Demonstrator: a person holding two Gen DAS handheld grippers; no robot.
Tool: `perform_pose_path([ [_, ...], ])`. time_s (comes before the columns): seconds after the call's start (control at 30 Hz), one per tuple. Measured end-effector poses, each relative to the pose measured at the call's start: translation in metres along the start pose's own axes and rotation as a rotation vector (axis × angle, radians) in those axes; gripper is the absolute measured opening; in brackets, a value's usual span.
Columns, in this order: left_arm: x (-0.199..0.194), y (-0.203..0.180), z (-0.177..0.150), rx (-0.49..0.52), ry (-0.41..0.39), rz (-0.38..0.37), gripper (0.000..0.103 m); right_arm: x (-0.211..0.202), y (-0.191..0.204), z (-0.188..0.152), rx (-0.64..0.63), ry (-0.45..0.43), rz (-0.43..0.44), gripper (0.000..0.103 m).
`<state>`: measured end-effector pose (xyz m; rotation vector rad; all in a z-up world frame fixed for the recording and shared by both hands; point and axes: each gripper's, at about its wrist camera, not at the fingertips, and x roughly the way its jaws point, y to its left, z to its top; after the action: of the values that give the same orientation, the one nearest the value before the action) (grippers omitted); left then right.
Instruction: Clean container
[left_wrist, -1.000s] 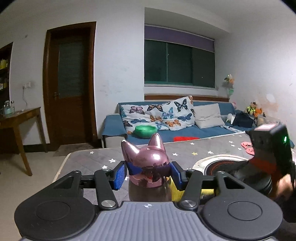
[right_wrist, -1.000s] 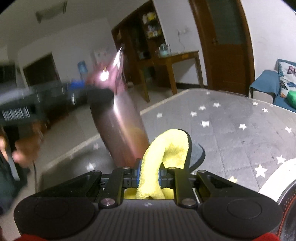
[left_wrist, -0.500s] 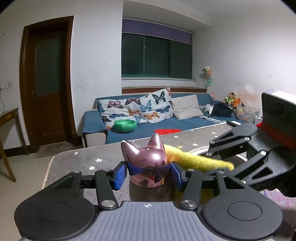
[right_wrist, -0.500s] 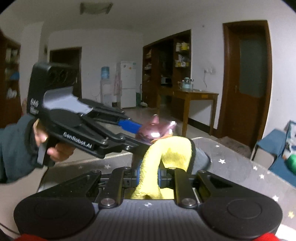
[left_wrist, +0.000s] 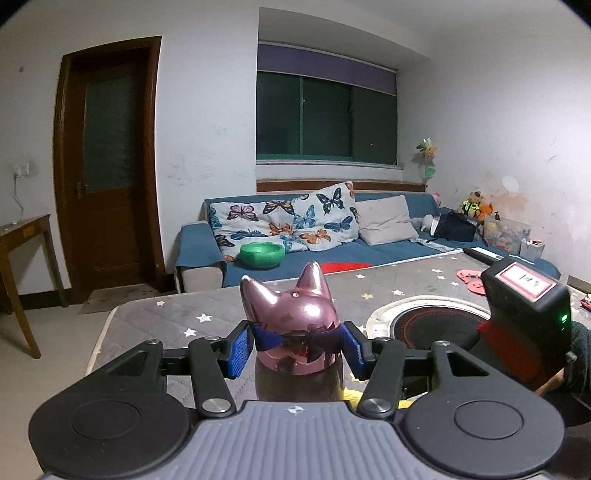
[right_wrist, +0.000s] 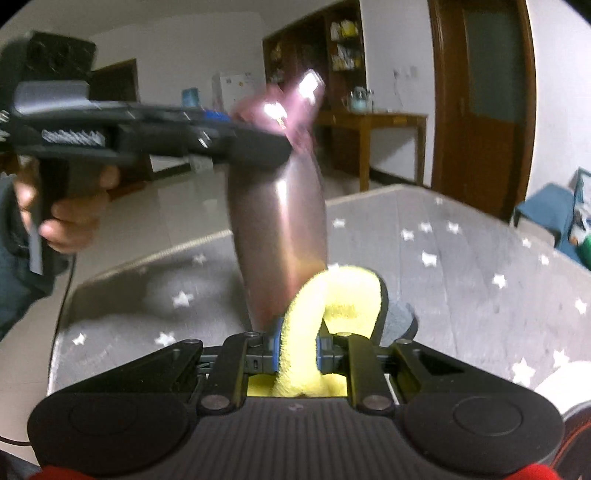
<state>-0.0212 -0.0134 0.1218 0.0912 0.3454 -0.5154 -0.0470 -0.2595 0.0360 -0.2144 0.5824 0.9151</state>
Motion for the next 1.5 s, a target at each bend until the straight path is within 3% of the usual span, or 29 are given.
perform_pose_path([
  [0.13,-0.003,-0.006,0.0,-0.018,0.002,0.037,0.058,0.002,-0.003,-0.004,0.021,0.026,-0.006,0.015],
  [0.37,-0.008,-0.017,0.005,-0.037,-0.028,0.112,0.059,-0.013,-0.007,0.019,0.008,-0.058,-0.01,0.015],
  [0.53,-0.009,-0.011,0.011,-0.056,-0.029,0.095,0.059,-0.036,-0.003,0.039,-0.057,-0.153,-0.036,0.015],
  [0.67,-0.008,-0.007,0.015,-0.036,-0.016,0.077,0.055,-0.049,0.016,0.052,-0.184,-0.192,-0.05,0.015],
  [0.8,-0.009,-0.006,0.014,-0.022,-0.018,0.067,0.055,-0.055,0.038,0.05,-0.273,-0.191,-0.05,0.015],
  [0.97,-0.009,-0.006,0.013,-0.017,-0.018,0.07,0.055,-0.049,0.054,0.037,-0.294,-0.158,-0.025,0.015],
  [1.2,-0.01,-0.009,0.012,0.03,-0.014,0.065,0.056,-0.015,0.055,0.011,-0.254,-0.04,-0.016,0.014],
  [1.33,-0.009,-0.014,0.012,0.072,-0.007,0.061,0.056,-0.004,0.043,0.008,-0.216,0.005,-0.07,0.014],
  [1.5,-0.01,-0.016,0.011,0.104,-0.002,0.047,0.056,-0.018,0.03,0.025,-0.192,-0.064,-0.095,0.014],
])
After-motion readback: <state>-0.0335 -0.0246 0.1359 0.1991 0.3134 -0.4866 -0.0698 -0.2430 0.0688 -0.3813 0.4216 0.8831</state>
